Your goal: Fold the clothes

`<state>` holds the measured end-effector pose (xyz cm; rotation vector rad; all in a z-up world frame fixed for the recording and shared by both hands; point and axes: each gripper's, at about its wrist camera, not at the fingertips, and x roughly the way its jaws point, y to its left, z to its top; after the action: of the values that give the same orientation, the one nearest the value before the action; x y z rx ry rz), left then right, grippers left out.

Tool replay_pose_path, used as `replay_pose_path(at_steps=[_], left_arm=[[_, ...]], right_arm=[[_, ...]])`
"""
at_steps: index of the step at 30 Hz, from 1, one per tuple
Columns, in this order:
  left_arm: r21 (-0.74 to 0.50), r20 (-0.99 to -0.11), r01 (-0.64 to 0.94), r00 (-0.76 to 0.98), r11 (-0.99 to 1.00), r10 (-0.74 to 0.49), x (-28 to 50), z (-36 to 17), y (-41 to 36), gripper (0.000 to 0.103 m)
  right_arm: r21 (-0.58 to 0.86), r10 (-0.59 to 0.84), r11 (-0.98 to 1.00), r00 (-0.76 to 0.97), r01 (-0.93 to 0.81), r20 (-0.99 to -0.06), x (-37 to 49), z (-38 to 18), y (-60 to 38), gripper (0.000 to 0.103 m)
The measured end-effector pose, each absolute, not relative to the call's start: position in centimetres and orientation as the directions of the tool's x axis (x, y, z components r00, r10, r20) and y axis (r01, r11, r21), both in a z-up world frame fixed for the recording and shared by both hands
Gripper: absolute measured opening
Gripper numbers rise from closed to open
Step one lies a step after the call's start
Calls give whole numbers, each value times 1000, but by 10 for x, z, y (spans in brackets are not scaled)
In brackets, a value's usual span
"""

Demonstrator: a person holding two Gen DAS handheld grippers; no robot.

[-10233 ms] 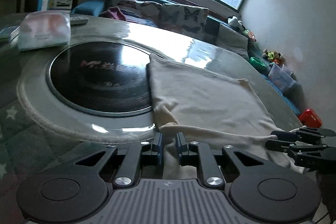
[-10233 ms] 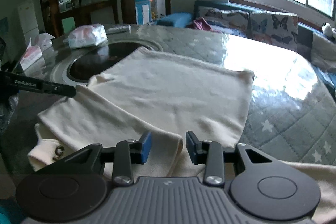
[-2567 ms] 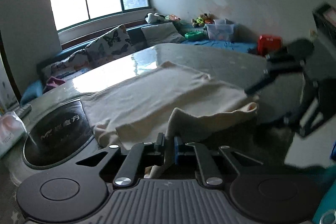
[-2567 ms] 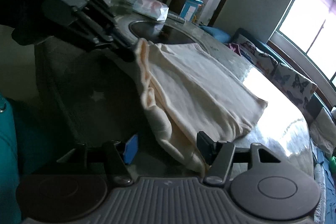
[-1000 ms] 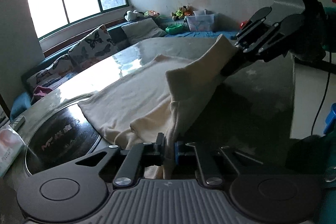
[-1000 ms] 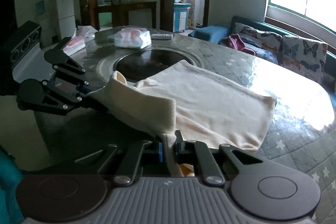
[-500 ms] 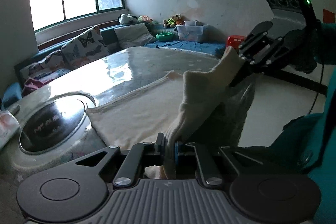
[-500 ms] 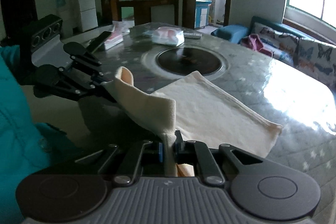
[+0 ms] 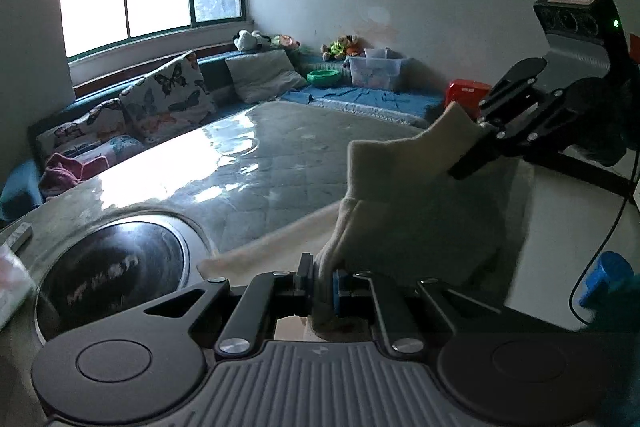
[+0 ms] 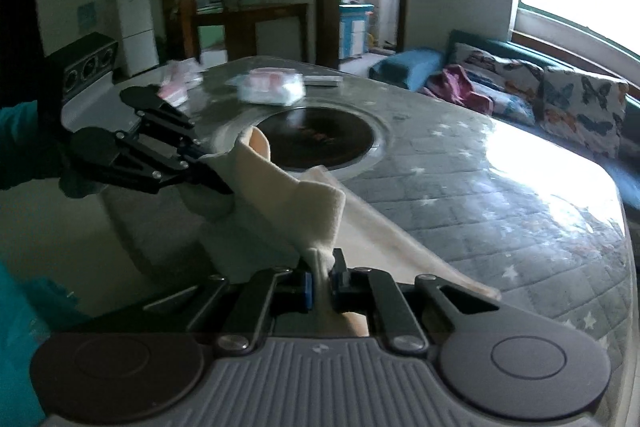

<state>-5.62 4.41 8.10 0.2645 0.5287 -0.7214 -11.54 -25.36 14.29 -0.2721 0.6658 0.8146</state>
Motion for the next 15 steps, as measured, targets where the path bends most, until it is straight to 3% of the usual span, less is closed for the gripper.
replay_pose_path(at_steps=[6,10,13,15], left_arm=[[23,-608,665,602,747,-517,20,50,32,11],[-3,-623,604,622,797,-474,47,33,30,22],[3,-601,538,675,843,-428,54,33,36,32],[10,-602,502,694,865,-395,57,33,42,33]], right_arm=[[74,529,740,510,-669,-679,-45,110,-252,7],[76,461,807,545,-585,-700,-14,76,-255,12],[107,425,859,582,-500,-694,-5,58,-264,21],[108,402,883,620,-456,-674,-6,54,-269,29]])
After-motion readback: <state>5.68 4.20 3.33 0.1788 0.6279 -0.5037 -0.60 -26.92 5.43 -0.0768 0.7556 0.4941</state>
